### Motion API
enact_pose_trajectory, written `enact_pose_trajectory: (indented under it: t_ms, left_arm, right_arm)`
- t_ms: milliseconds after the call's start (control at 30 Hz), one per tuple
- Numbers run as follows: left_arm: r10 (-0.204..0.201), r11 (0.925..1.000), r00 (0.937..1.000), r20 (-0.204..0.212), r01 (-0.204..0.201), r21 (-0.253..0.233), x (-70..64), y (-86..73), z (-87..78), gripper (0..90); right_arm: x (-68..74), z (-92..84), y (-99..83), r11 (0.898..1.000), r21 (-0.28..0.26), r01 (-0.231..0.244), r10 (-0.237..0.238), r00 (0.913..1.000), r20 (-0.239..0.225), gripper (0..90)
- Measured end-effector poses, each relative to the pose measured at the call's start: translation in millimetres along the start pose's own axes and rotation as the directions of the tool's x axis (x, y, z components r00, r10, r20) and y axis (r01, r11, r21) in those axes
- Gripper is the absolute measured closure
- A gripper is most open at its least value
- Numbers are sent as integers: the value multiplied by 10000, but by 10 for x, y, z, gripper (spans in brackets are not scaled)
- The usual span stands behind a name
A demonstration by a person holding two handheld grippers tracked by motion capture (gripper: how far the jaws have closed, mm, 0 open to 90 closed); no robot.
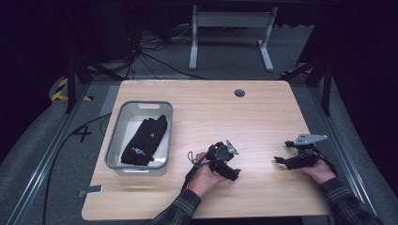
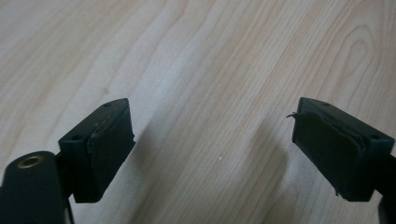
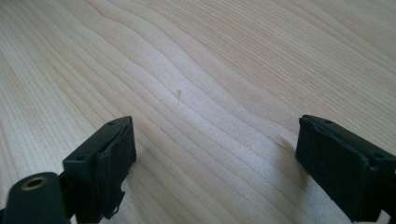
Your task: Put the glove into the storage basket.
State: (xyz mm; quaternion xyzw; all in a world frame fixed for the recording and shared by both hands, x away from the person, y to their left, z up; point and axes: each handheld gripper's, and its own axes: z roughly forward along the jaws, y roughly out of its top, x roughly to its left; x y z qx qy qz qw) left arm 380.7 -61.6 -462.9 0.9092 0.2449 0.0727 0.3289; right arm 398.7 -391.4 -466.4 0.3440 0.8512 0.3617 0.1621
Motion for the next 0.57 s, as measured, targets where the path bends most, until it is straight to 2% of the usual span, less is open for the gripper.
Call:
enact_pose_trajectory:
  t_ms: [100,200,467,567]
  left_arm:
    - [135,9995,9999,-108,-138,-291,-32,-29,36,88]
    - [306,9967,9995,85,-298,-757,-33,-72,77,43]
    - [390,9970,9992,89,-383,-666,-41,-68,83,6]
    - [279,9974,9996,25,-277,-664,-49,-72,81,1]
  right_arm:
    - [0,0,0,10000,0,-1,1,10000,-5,125]
    - [0,0,0,10000,2,8,-8,10000,-3,125]
    - [0,0,0,10000,4,8,-8,10000,-7,125]
    - [0,0,0,10000,3,8,-8,10000,-5,125]
